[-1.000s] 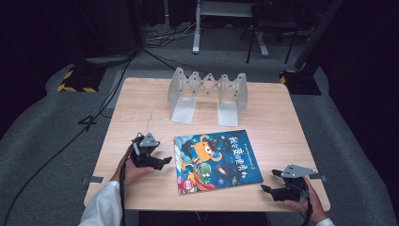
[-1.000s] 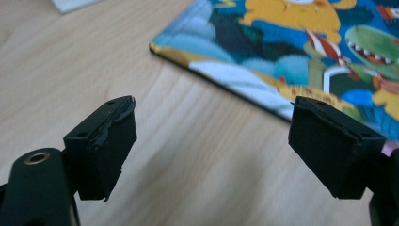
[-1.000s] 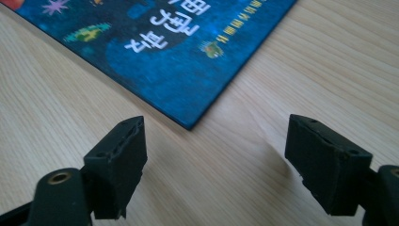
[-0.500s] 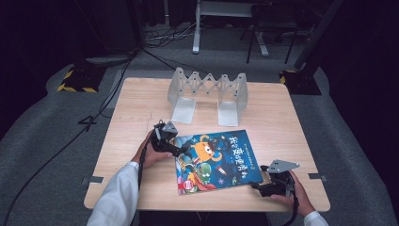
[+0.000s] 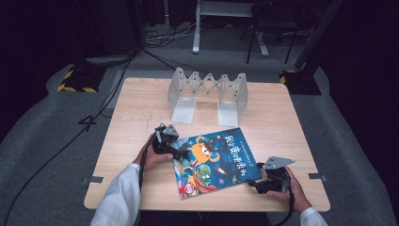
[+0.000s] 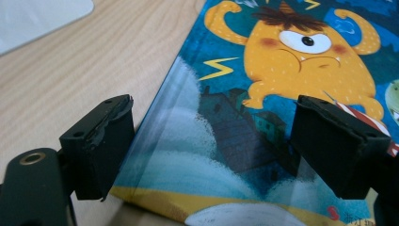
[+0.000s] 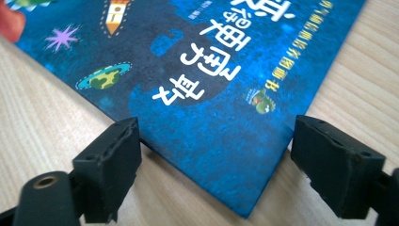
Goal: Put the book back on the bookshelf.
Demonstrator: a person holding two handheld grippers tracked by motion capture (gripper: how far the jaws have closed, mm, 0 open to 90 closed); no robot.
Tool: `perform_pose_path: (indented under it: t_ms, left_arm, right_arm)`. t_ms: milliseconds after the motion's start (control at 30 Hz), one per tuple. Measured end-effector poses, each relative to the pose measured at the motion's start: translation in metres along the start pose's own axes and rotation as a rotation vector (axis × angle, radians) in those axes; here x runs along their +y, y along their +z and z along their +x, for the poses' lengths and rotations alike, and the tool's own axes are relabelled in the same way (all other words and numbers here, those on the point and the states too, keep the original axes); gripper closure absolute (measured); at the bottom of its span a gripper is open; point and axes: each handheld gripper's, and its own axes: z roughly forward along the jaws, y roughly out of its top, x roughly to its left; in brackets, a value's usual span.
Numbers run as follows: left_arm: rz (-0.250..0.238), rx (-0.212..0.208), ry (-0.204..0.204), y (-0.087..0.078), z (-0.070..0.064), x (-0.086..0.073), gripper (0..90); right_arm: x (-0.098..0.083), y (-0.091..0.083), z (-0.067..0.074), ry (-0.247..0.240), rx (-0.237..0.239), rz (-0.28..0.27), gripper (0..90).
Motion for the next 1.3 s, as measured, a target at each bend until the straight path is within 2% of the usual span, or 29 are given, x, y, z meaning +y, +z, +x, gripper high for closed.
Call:
perform_pose_path:
  t_ms: [200, 233, 500, 600, 700, 833, 933, 1000, 1133, 1233, 1300]
  left_arm:
    - [0.015, -0.016, 0.016, -0.023, -0.017, -0.026, 14.8]
    - [0.017, -0.021, 0.029, -0.031, -0.022, -0.034, 15.2]
    - [0.009, -0.024, 0.035, -0.051, -0.038, -0.059, 15.1]
    - [0.005, -0.027, 0.034, -0.060, -0.046, -0.070, 15.2]
    - [0.000, -0.033, 0.038, -0.065, -0.052, -0.078, 15.3]
    - [-0.005, -0.036, 0.031, -0.070, -0.061, -0.084, 16.4]
    - [-0.005, -0.039, 0.040, -0.072, -0.068, -0.087, 16.3]
    - [-0.010, -0.037, 0.036, -0.072, -0.072, -0.089, 16.4]
    - [-0.009, -0.040, 0.032, -0.074, -0.078, -0.092, 16.6]
    - [-0.002, -0.044, 0.034, -0.074, -0.083, -0.092, 18.2]
    - [0.004, -0.051, 0.042, -0.073, -0.086, -0.091, 19.4]
  right_arm:
    - [0.002, 0.002, 0.000, 0.014, -0.029, -0.011, 23.6]
    - [0.003, 0.003, -0.001, 0.021, -0.032, -0.016, 24.7]
    - [0.013, 0.012, -0.003, 0.021, -0.041, -0.019, 27.4]
    - [0.018, 0.019, -0.005, 0.038, -0.054, -0.024, 28.0]
    - [0.023, 0.024, -0.010, 0.058, -0.073, -0.025, 25.2]
    - [0.032, 0.034, -0.016, 0.095, -0.129, -0.020, 19.4]
    - [0.035, 0.036, -0.016, 0.113, -0.165, -0.021, 21.4]
    - [0.034, 0.032, -0.011, 0.115, -0.146, -0.011, 26.6]
    - [0.028, 0.026, 0.007, 0.029, -0.044, -0.001, 26.1]
    - [0.032, 0.029, 0.016, 0.010, -0.026, 0.011, 25.0]
    - [0.037, 0.034, 0.016, 0.015, -0.042, 0.021, 18.9]
